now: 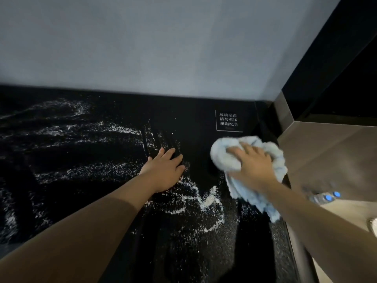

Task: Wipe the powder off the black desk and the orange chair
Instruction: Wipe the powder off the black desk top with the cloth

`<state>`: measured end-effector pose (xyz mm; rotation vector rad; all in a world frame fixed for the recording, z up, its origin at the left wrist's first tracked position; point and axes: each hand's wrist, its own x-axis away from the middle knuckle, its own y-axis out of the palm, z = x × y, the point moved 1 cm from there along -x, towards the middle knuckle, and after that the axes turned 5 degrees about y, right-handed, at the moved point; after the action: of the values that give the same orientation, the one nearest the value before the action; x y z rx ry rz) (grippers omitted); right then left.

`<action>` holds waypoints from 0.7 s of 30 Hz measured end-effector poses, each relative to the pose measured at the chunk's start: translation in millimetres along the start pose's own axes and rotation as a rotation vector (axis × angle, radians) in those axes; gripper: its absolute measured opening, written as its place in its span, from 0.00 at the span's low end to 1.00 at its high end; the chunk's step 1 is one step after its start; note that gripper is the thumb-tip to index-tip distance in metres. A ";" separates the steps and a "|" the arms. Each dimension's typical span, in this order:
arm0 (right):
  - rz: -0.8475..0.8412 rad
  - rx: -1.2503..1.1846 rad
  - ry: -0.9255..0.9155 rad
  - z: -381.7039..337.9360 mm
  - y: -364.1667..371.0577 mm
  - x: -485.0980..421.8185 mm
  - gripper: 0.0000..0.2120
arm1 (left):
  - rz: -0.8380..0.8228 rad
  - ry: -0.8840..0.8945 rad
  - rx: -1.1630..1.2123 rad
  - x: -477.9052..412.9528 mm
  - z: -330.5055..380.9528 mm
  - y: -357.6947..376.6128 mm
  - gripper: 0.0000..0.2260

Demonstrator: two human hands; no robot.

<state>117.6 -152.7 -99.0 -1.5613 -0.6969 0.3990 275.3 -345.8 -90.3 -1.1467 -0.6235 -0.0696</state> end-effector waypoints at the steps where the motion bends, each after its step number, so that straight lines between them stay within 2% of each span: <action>1: 0.028 -0.026 -0.105 -2.8 1.6 17.4 0.24 | 0.003 0.002 -0.009 0.5 -0.4 0.6 0.23; 4: 0.067 -0.195 -0.366 -2.0 -5.6 44.7 0.20 | 0.018 0.006 -0.030 1.9 -0.5 2.3 0.23; 5: 0.108 -0.207 -0.348 4.1 -11.1 36.7 0.19 | 0.022 0.005 -0.027 2.0 -0.6 2.2 0.23; 7: 0.188 -0.193 -0.121 19.3 -20.8 8.3 0.19 | 0.030 0.005 -0.019 1.6 -1.1 1.5 0.23; 9: 0.123 -0.115 0.145 25.5 -21.5 -9.8 0.21 | 0.032 0.005 -0.020 1.9 -0.5 1.6 0.23; 11: 0.071 -0.046 0.208 19.0 -9.9 -6.7 0.24 | 0.031 -0.003 -0.024 1.9 -0.2 1.7 0.23; 14: 0.120 -0.033 0.036 0.9 5.3 25.2 0.24 | 0.022 -0.006 -0.025 2.4 0.3 1.3 0.23; 17: 0.155 -0.179 -0.134 -11.3 10.0 61.0 0.20 | 0.001 -0.018 -0.035 2.2 3.8 -0.7 0.23; 20: 0.069 -0.243 -0.349 -6.5 3.0 72.1 0.20 | -0.024 -0.027 -0.037 6.6 8.4 1.5 0.24; 21: 0.067 -0.240 -0.345 2.5 -1.0 64.3 0.21 | -0.022 -0.025 -0.043 8.8 9.6 3.4 0.24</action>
<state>164.1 -109.6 -88.6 -1.7651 -0.9889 0.6646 279.8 -333.7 -86.2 -1.1835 -0.6594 -0.0878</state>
